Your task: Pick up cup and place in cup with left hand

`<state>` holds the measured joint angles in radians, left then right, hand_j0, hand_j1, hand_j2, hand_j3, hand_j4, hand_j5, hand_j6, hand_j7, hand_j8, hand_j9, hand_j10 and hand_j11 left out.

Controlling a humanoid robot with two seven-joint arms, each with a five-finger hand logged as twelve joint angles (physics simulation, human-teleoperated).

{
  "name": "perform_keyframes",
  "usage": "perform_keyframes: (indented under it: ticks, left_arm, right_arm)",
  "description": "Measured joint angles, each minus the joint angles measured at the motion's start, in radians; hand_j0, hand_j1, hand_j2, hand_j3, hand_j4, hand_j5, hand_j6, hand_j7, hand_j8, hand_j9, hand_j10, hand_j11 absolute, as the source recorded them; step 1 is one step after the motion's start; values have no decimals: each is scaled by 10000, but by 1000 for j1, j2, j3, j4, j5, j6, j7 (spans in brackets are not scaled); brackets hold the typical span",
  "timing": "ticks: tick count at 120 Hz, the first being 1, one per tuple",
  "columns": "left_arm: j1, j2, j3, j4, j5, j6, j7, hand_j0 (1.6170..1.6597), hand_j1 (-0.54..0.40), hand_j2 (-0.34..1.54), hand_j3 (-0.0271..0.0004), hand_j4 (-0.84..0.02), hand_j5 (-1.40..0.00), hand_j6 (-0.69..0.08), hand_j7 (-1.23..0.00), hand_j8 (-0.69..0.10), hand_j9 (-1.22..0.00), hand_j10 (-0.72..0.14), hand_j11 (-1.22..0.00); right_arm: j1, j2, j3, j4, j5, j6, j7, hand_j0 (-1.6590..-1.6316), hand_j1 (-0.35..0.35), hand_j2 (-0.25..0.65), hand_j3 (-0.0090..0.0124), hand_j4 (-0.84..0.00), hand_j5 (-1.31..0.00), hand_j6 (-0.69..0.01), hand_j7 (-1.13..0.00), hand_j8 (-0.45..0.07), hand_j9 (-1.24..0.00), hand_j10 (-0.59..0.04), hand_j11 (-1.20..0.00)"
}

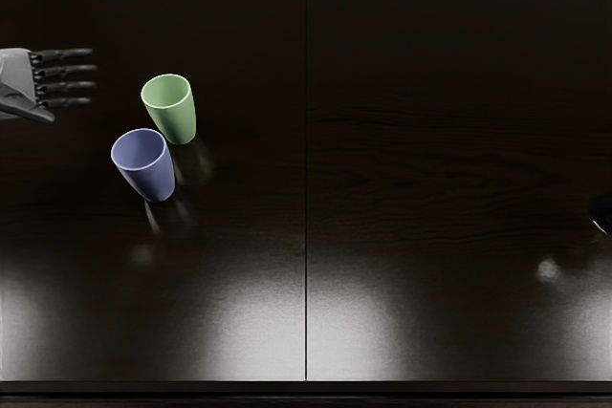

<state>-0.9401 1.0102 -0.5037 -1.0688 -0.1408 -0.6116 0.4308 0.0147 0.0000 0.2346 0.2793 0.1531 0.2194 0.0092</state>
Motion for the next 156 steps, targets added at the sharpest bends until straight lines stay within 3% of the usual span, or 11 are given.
perform_keyframes:
  ticks: [8,19,40,49,63,83,112,134,156]
  left_arm:
    - [-10,-10,0,3,3,0,7,16581,3490,-1,-1,22,4,27,3,26,2,19,2]
    - [-94,-33,1,5,67,0,50,16581,3490,0,0,22,3,27,3,26,2,19,2]
    - [-223,-143,7,4,393,0,97,16581,3491,-3,0,4,1,5,1,6,1,5,1]
    - [-270,-177,10,3,524,0,134,16581,3491,-4,0,-7,0,-8,0,-6,1,-4,1]
    - [-294,-281,13,3,702,95,165,16581,3491,-2,0,-17,-2,-21,-1,-18,0,-12,1]
    - [-322,-394,24,8,863,251,177,16581,3491,1,0,-21,-3,-27,-2,-24,-1,-16,0]
    - [-335,-585,168,126,979,420,180,16581,3491,7,0,-29,-4,-38,-3,-34,-1,-23,0]
    - [-345,-633,256,225,997,497,180,16581,3491,10,0,-31,-5,-41,-3,-37,-1,-25,0]
    - [-344,-655,291,268,1000,519,180,16581,3394,29,0,-113,-115,-124,-113,-120,-112,-109,-111]
  right_arm:
    - [-1,0,0,0,0,0,0,-16580,-3489,-2,0,0,1,8,0,6,1,4,0]
    - [-5,0,-1,0,0,0,0,-16580,-3489,-2,0,-1,1,7,0,5,1,3,0]
    - [-7,0,-1,0,-1,0,0,-16581,-3489,-2,0,-1,1,8,0,6,1,4,0]
    - [-7,0,-1,0,0,0,0,-16581,-3489,-2,0,0,1,8,0,6,1,4,0]
    - [-7,0,-1,0,0,0,0,-16581,-3489,-2,0,0,1,8,0,6,1,4,0]
    - [-7,0,-1,0,-1,0,0,-16581,-3489,-2,0,0,1,7,0,5,1,3,0]
    - [-7,0,-1,0,0,0,0,-16581,-3489,-2,0,1,1,7,0,5,1,3,0]
    - [-7,0,-1,0,0,0,0,-16581,-3489,-2,0,0,1,7,0,5,1,3,0]
    - [-7,0,-1,0,0,0,0,-16581,-3489,-2,0,0,1,5,0,4,0,2,0]
